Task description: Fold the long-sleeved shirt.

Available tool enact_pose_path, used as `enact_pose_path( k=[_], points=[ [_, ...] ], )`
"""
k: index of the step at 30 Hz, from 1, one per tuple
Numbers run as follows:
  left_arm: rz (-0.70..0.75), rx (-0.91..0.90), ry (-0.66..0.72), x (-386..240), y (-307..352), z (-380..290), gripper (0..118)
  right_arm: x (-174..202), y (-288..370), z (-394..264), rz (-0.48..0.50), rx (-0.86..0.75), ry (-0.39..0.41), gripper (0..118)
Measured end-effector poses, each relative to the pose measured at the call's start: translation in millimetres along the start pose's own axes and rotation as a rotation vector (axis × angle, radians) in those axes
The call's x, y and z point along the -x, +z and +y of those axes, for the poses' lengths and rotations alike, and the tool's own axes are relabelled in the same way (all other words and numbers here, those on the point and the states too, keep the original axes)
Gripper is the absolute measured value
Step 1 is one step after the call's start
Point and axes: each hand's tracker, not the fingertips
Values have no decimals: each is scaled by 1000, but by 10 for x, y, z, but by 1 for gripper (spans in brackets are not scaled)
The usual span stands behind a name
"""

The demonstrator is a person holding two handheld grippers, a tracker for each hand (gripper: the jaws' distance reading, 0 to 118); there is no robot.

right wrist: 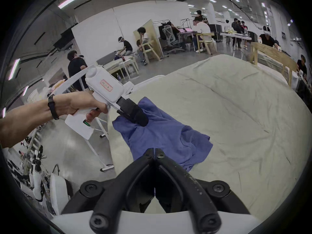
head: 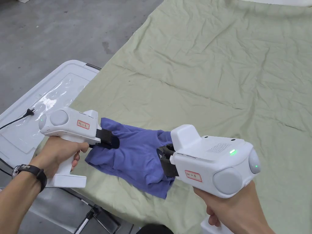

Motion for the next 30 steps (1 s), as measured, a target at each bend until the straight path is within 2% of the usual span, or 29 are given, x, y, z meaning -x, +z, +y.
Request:
enact_pose_path(
  k=[3, 4, 5, 6, 7, 8, 13, 19, 23, 27, 30],
  points=[
    [1, -20, 5, -5, -34, -37, 20, -9, 10, 1, 0, 0, -6, 1],
    [16, -36, 6, -20, -40, -48, 32, -11, 30, -9, -3, -2, -9, 1],
    [62, -59, 4, -30, -35, -57, 61, -22, 49, -19, -3, -2, -12, 1],
    [90, -80, -1, -47, -14, -75, 81, -31, 70, -34, -4, -1, -16, 1],
    [102, -99, -2, -59, 23, -101, 92, -37, 93, -50, -8, 0, -17, 1],
    [123, -125, 0, -91, 67, -113, 94, -36, 127, -75, -12, 0, -17, 1],
    [173, -294, -22, -393, 464, -214, 94, -88, 430, -167, -50, -31, -46, 1],
    [278, -442, -247, -1229, 875, -568, 94, -178, 1119, -362, -133, -107, -63, 1],
    [231, -511, -341, -1798, 926, -848, 94, -281, 1738, -573, -239, -194, -104, 1],
    [164, -575, -400, -2497, 893, -1211, 92, -381, 2412, -862, -390, -283, -132, 1],
    [90, -635, -455, -3020, 836, -1499, 80, -482, 2909, -1137, -523, -362, -189, 1]
  ],
)
